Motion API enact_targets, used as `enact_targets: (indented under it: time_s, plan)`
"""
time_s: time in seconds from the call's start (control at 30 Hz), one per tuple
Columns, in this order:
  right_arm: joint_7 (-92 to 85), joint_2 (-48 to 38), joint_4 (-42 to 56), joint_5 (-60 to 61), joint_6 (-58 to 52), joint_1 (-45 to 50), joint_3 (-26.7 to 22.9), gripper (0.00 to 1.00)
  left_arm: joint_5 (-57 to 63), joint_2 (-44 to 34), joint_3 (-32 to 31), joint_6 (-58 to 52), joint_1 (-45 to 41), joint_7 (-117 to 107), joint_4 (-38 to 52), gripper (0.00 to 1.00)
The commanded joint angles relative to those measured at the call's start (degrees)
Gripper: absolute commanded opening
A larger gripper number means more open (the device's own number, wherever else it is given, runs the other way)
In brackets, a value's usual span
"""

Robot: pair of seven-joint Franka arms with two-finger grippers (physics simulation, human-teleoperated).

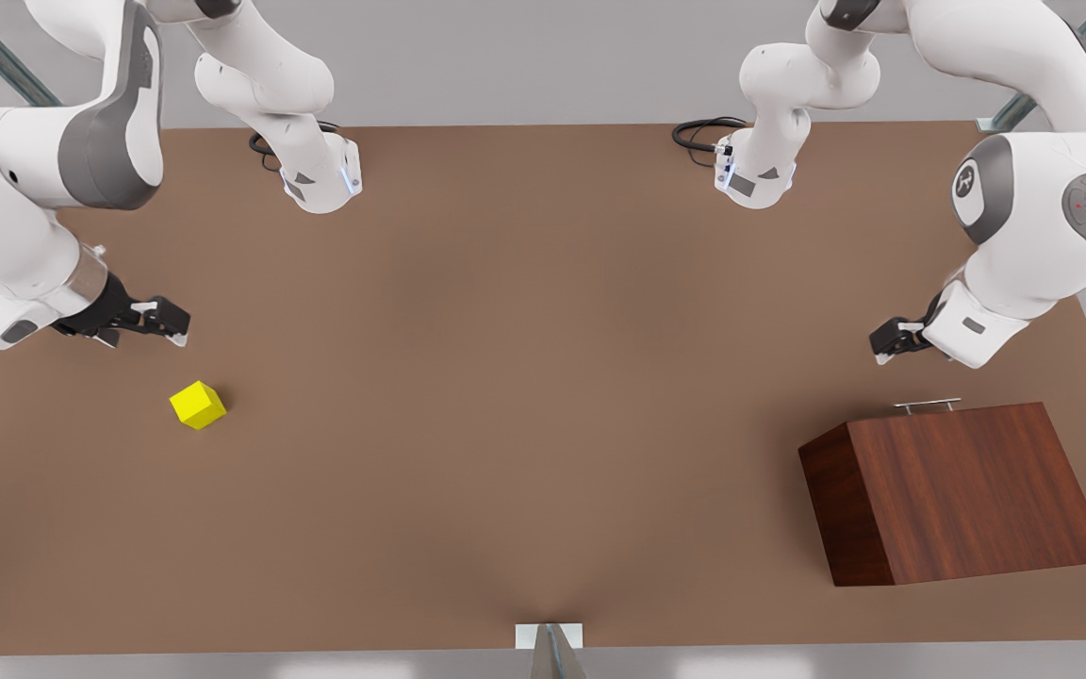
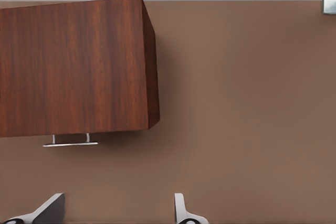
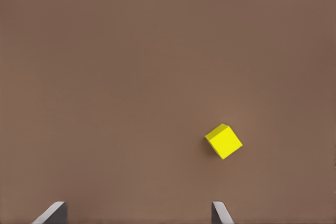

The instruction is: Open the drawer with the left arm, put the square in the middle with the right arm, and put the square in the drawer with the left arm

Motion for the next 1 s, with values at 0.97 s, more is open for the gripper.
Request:
enact_targets:
  time_s: [0.97]
  plan:
    - [-30.0, 13.0, -22.2, 2.2, 25.8, -10.5, -0.3, 1.00, 2.0, -11.3, 12.3, 66.3, 1.6, -69.7, -58.3, 1.00]
